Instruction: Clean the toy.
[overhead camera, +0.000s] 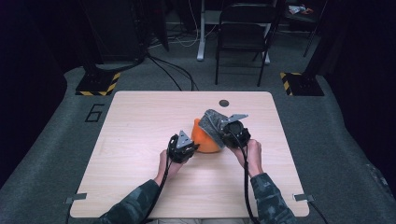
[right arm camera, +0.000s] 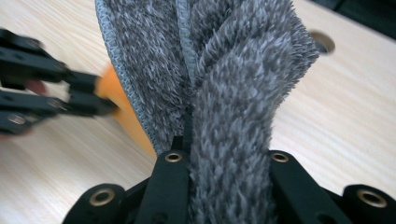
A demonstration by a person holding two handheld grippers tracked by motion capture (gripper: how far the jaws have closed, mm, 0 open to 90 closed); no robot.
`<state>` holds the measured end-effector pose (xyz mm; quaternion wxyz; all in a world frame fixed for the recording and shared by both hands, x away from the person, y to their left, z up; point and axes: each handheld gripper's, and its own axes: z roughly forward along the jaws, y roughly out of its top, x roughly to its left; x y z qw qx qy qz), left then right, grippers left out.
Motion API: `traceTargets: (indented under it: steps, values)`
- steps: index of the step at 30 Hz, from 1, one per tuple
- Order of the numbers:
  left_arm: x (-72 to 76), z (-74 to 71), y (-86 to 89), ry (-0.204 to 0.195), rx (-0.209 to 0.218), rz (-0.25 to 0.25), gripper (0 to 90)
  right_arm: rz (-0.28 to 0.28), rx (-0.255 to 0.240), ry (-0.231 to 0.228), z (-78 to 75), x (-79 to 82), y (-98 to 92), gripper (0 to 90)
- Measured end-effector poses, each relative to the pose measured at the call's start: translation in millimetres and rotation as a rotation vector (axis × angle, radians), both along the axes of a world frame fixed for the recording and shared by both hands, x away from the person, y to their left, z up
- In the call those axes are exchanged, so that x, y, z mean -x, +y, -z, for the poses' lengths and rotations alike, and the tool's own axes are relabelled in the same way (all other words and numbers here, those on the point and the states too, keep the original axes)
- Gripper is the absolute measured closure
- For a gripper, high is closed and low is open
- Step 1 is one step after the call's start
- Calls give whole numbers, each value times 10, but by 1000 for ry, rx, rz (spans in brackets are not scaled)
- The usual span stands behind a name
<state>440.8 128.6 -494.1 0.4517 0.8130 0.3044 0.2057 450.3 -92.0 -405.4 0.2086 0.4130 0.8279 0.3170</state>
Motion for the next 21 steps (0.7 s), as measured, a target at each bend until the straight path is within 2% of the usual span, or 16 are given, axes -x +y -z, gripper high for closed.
traceTargets:
  steps: [3,6,8,11,16,21]
  values:
    - [34,-28,-20,0,0,13,814,-39,19,-15,-11,48,106,785]
    - [51,-31,-38,-1,0,19,818,-68,60,-8,87,34,196,784]
    - [36,-3,-34,6,-3,18,817,-65,89,9,177,15,218,784]
    - [29,14,-22,7,-11,21,816,-57,64,24,201,-21,176,784]
    - [25,22,-14,18,-18,28,812,-35,81,48,228,-39,98,784]
    - [-2,50,3,31,-9,29,805,-2,75,69,277,-80,9,784]
